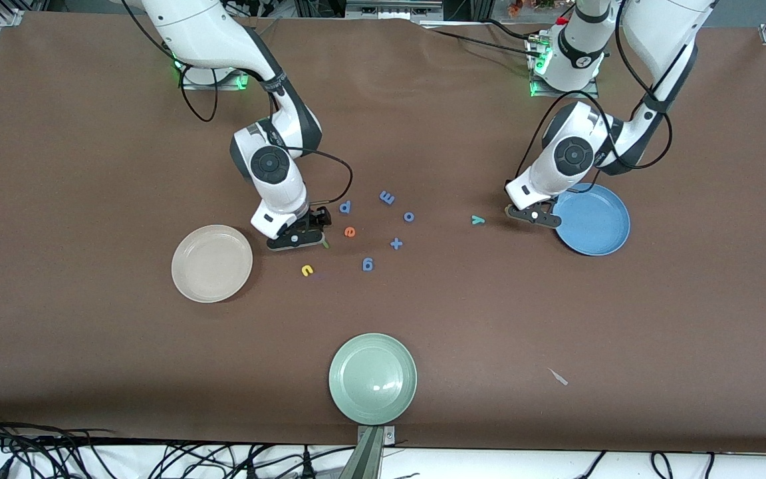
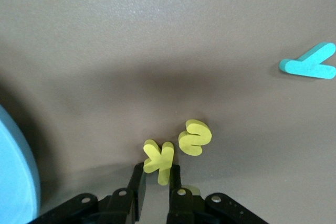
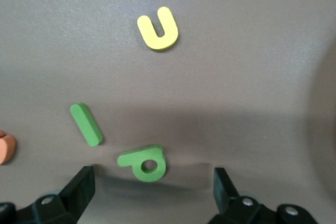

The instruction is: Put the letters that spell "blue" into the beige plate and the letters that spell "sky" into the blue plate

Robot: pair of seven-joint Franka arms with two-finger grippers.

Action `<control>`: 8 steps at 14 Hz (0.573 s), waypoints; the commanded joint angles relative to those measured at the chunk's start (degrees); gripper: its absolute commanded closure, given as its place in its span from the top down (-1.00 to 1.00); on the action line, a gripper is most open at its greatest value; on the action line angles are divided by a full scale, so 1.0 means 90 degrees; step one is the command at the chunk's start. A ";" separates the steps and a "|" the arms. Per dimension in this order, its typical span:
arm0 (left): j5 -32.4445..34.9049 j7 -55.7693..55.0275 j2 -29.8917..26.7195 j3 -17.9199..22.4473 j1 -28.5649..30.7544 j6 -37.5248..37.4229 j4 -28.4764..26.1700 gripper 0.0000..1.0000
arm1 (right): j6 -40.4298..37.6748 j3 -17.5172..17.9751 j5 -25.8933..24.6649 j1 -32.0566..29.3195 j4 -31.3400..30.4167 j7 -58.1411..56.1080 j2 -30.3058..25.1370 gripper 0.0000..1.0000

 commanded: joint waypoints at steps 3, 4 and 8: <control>0.0159 -0.0011 -0.0285 -0.0045 0.0308 -0.0089 0.0146 -0.78 | 0.0130 -0.0004 -0.0086 -0.0014 -0.0091 -0.0086 -0.0013 0.83; 0.0119 -0.0011 -0.0334 -0.0064 0.0406 -0.0244 0.0215 -0.80 | 0.0121 -0.0014 -0.0086 -0.0014 -0.0091 -0.0086 -0.0014 0.68; -0.0095 0.0144 -0.0422 -0.0093 0.0455 -0.1647 0.1053 -0.79 | 0.0111 -0.0024 -0.0076 -0.0023 -0.0091 -0.0086 -0.0033 0.16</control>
